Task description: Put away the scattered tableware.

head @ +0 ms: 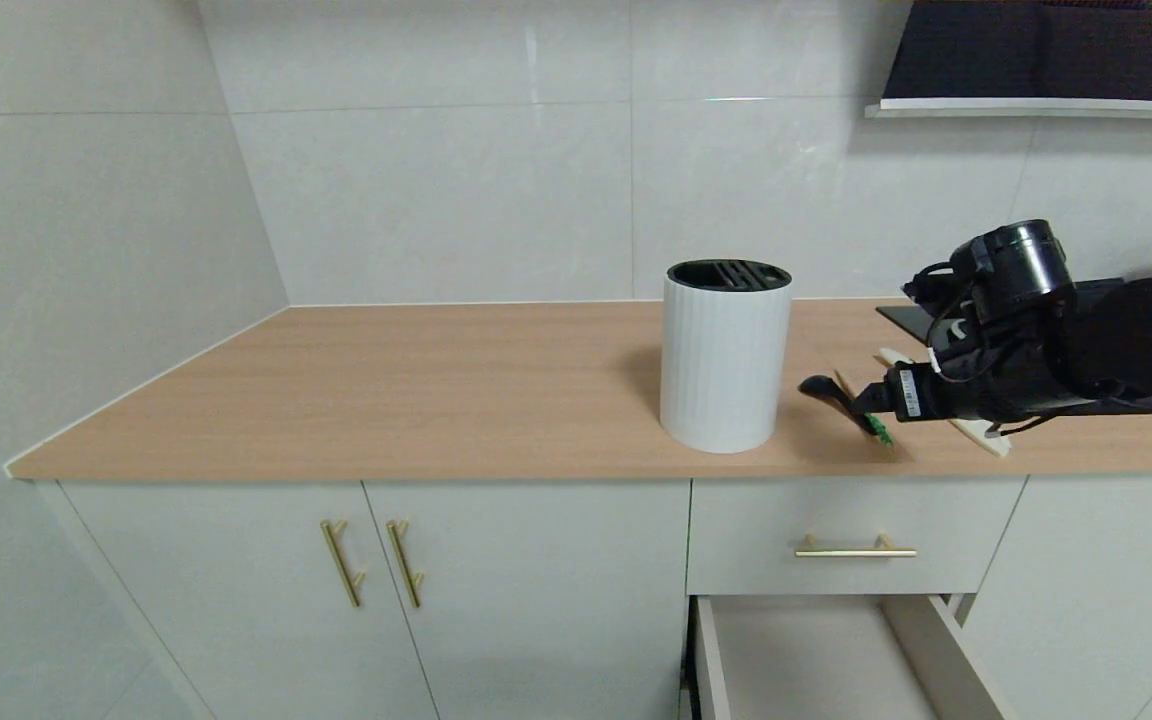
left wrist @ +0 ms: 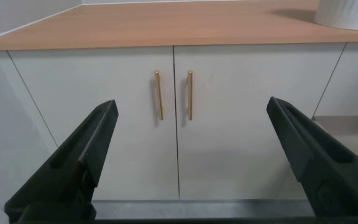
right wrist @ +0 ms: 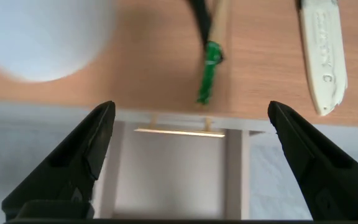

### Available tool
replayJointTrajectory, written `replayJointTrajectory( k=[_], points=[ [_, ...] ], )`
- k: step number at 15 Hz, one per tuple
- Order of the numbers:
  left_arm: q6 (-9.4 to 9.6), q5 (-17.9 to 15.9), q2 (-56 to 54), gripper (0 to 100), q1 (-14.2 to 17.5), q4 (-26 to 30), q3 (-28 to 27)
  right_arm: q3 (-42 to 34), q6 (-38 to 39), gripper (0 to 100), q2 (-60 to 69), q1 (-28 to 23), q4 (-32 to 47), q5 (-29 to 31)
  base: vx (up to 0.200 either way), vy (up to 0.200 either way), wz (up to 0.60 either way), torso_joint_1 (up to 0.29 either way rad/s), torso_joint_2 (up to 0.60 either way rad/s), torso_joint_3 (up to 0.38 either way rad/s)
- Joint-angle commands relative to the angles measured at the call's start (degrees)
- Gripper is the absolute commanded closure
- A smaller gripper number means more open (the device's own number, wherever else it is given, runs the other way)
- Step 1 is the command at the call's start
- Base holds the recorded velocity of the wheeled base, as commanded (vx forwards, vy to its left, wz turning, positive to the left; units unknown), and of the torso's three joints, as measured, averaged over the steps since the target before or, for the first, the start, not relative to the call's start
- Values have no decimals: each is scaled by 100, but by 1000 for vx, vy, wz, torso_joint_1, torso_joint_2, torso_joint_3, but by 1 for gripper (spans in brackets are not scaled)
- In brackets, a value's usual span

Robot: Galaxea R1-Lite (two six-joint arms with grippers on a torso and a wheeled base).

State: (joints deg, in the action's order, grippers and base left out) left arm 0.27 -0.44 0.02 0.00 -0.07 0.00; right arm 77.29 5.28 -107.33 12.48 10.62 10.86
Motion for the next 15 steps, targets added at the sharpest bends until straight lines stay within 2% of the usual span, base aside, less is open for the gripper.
replayJointTrajectory(
  k=[1,5,15],
  points=[
    [0,0,-2,0,0,-1,0,137,8,0,-491,-123,-7,39,0,0,0,0,0,0],
    [0,0,-2,0,0,-1,0,181,8,0,-816,-273,-130,39,0,0,0,0,0,0],
    [0,0,-2,0,0,-1,0,304,210,0,-1089,-282,-288,21,0,0,0,0,0,0]
  ],
)
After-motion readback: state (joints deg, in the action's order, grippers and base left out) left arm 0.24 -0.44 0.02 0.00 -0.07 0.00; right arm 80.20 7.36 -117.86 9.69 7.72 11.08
